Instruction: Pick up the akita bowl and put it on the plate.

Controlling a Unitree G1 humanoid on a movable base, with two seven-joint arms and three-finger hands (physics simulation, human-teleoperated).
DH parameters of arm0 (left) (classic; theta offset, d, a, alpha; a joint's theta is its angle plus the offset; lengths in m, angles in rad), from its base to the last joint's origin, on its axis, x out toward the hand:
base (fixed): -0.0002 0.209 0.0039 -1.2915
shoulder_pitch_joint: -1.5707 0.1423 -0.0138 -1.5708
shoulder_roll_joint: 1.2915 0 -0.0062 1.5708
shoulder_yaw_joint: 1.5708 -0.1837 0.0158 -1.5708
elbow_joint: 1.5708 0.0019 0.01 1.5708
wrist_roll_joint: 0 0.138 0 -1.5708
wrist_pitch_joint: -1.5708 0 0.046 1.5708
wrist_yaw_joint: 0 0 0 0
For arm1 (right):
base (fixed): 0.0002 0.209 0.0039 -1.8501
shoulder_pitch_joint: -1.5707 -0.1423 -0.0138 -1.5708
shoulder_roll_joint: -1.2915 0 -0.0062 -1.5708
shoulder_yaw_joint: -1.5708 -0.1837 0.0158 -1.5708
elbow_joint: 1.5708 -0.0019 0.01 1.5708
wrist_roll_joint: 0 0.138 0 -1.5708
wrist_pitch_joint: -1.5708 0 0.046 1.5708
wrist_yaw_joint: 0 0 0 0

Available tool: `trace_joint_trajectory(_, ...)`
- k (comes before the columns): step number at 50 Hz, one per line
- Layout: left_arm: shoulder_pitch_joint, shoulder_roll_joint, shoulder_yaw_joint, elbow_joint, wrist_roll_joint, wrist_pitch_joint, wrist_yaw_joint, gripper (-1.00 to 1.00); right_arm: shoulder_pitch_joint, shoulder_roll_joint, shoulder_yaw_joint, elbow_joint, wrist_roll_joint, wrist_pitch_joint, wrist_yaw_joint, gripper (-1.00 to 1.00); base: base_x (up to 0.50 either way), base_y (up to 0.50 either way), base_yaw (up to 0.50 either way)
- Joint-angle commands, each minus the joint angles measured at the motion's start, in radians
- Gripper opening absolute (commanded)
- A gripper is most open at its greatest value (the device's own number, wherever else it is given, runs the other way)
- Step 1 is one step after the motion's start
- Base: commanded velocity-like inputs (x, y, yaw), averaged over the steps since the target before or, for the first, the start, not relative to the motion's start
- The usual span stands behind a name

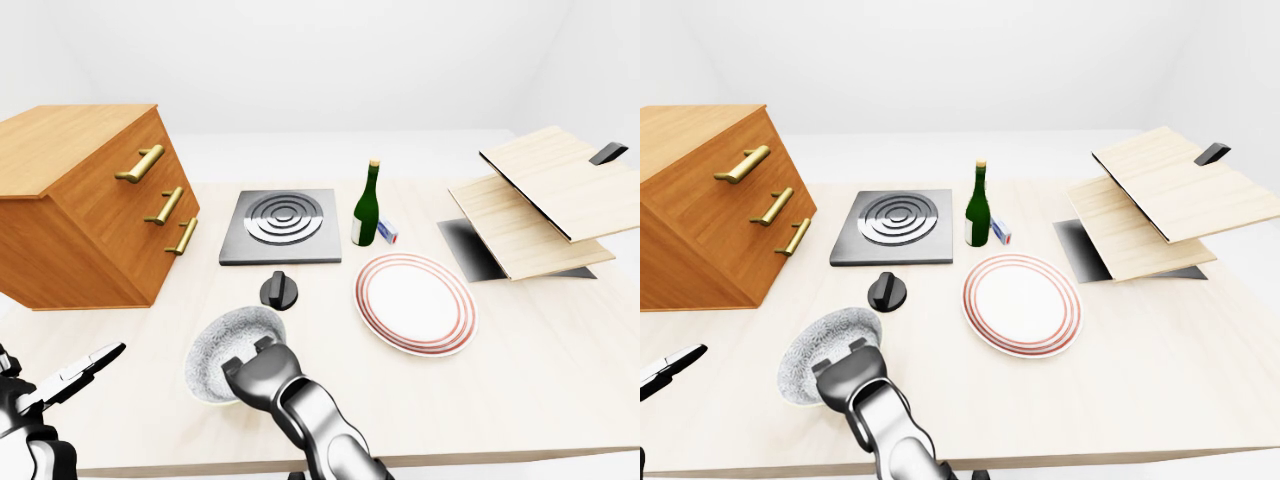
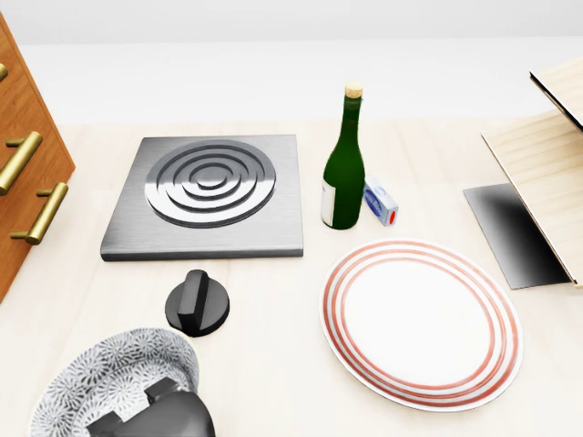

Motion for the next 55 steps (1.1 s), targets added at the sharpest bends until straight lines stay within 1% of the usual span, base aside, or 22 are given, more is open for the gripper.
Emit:
trace_joint_trajectory(1,0.002,0.0,0.001,0.003,-0.002,-0.004,-0.002,1.0,0.003,-0.005,-0.007,0.016,0.008,0.0,0.0,-1.0,0.0,0.0,0.0)
trace_joint_trajectory(5,0.003,-0.001,0.002,0.003,-0.003,-0.004,-0.003,1.0,0.002,-0.004,-0.007,0.017,0.009,0.0,0.0,-1.0,0.0,0.0,0.0)
trace_joint_trajectory(7,0.004,-0.002,0.003,-0.003,-0.003,0.0,-0.003,1.0,0.002,-0.007,-0.007,0.014,0.006,0.0,0.0,-1.0,0.01,0.0,0.0)
trace_joint_trajectory(10,0.002,-0.002,0.001,0.004,-0.001,-0.007,-0.003,1.0,-0.001,-0.008,-0.012,0.01,0.007,0.0,0.0,-1.0,0.0,0.0,0.0)
trace_joint_trajectory(11,0.002,-0.002,0.001,0.002,-0.001,-0.005,-0.003,1.0,-0.002,-0.008,-0.014,0.007,0.006,0.0,0.0,-1.0,0.0,0.0,0.0)
trace_joint_trajectory(14,0.002,-0.002,0.0,0.001,-0.001,-0.004,-0.002,1.0,-0.004,-0.012,-0.018,-0.013,-0.005,0.0,0.0,-1.0,0.0,0.0,0.0)
trace_joint_trajectory(17,0.002,-0.001,0.002,-0.004,-0.003,0.001,-0.002,1.0,-0.009,-0.013,-0.025,-0.047,-0.026,0.0,0.0,-1.0,0.0,0.0,0.0)
trace_joint_trajectory(23,0.003,-0.003,0.003,-0.005,-0.002,0.001,-0.004,1.0,-0.016,-0.015,-0.044,-0.111,-0.063,0.0,0.0,-1.0,0.0,0.0,0.0)
trace_joint_trajectory(24,0.004,-0.003,0.004,-0.009,-0.002,0.004,-0.004,1.0,-0.016,-0.017,-0.047,-0.121,-0.069,0.0,0.0,-1.0,0.0,0.0,0.0)
trace_joint_trajectory(27,0.003,-0.003,0.004,-0.001,-0.001,-0.004,-0.005,1.0,-0.014,-0.018,-0.052,-0.134,-0.073,0.0,0.0,-1.0,0.0,0.0,0.0)
trace_joint_trajectory(29,0.003,-0.003,0.003,-0.001,0.0,-0.003,-0.004,1.0,-0.013,-0.019,-0.054,-0.15,-0.08,0.0,0.0,-1.0,0.0,0.0,0.0)
trace_joint_trajectory(31,0.004,-0.003,0.004,-0.01,0.0,0.004,-0.002,1.0,-0.017,-0.021,-0.062,-0.154,-0.079,0.0,0.0,-1.0,0.0,0.0,0.0)
trace_joint_trajectory(33,0.001,-0.002,0.003,-0.001,0.001,-0.003,-0.002,1.0,-0.018,-0.022,-0.069,-0.159,-0.08,0.0,0.0,-1.0,0.0,0.0,0.0)
trace_joint_trajectory(36,0.002,-0.003,0.001,0.0,0.002,-0.005,-0.002,1.0,-0.016,-0.022,-0.07,-0.173,-0.085,0.0,0.0,-1.0,0.0,0.0,0.0)
trace_joint_trajectory(39,0.002,-0.002,0.001,-0.002,0.001,-0.003,-0.001,1.0,-0.019,-0.023,-0.076,-0.18,-0.085,0.0,0.0,-1.0,0.0,0.0,0.0)
trace_joint_trajectory(42,-0.001,-0.002,-0.001,0.011,0.003,-0.013,0.0,1.0,-0.019,-0.021,-0.076,-0.189,-0.09,0.0,0.0,-1.0,0.0,0.0,0.0)
trace_joint_trajectory(46,0.001,-0.001,-0.002,0.009,0.003,-0.013,0.001,1.0,-0.02,-0.023,-0.081,-0.191,-0.089,0.0,0.0,-1.0,0.0,0.0,0.0)
trace_joint_trajectory(47,0.002,-0.001,-0.001,0.002,0.001,-0.006,0.002,1.0,-0.025,-0.023,-0.087,-0.195,-0.091,0.0,0.0,-1.0,0.0,0.0,0.0)
trace_joint_trajectory(49,0.001,-0.001,-0.001,0.006,0.002,-0.01,0.002,1.0,-0.028,-0.019,-0.089,-0.202,-0.094,0.0,0.0,-1.0,0.0,0.0,0.0)
trace_joint_trajectory(51,0.002,-0.001,-0.001,0.001,0.001,-0.006,0.002,1.0,-0.032,-0.019,-0.095,-0.205,-0.095,0.0,0.0,-1.0,0.0,0.0,0.0)
trace_joint_trajectory(55,0.002,-0.002,0.001,0.003,0.001,-0.007,0.001,1.0,-0.043,-0.012,-0.105,-0.232,-0.109,0.0,0.0,-1.0,0.0,0.0,0.0)
